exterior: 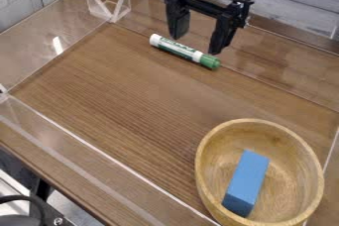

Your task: Remove the blue block from inside the brown bowl and put it on the table

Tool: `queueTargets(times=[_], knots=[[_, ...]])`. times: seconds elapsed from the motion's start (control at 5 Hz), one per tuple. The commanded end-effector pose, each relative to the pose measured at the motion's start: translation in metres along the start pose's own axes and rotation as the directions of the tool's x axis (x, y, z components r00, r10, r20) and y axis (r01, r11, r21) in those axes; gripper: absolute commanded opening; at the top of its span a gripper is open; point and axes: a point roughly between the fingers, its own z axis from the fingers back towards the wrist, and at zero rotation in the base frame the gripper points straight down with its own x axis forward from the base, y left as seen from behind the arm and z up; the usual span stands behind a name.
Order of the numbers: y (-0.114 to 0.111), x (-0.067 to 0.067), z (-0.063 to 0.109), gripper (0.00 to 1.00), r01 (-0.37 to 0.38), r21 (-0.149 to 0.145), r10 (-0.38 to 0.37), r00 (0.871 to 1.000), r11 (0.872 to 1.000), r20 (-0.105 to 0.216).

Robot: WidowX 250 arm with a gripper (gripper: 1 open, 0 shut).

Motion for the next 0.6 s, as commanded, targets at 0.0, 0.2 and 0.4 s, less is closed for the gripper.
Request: queueTargets(times=[0.0,0.2,0.4], knots=[[-0.01,-0.012,-0.003,1.0,-0.019,-0.001,0.019,1.0,1.0,-0.008],[-0.032,-0.033,0.0,1.0,-0.057,-0.005,0.057,0.998,0.998,0.006],[-0.055,-0.05,0.003,1.0,-0.076,-0.013,0.076,0.997,0.997,0.024]])
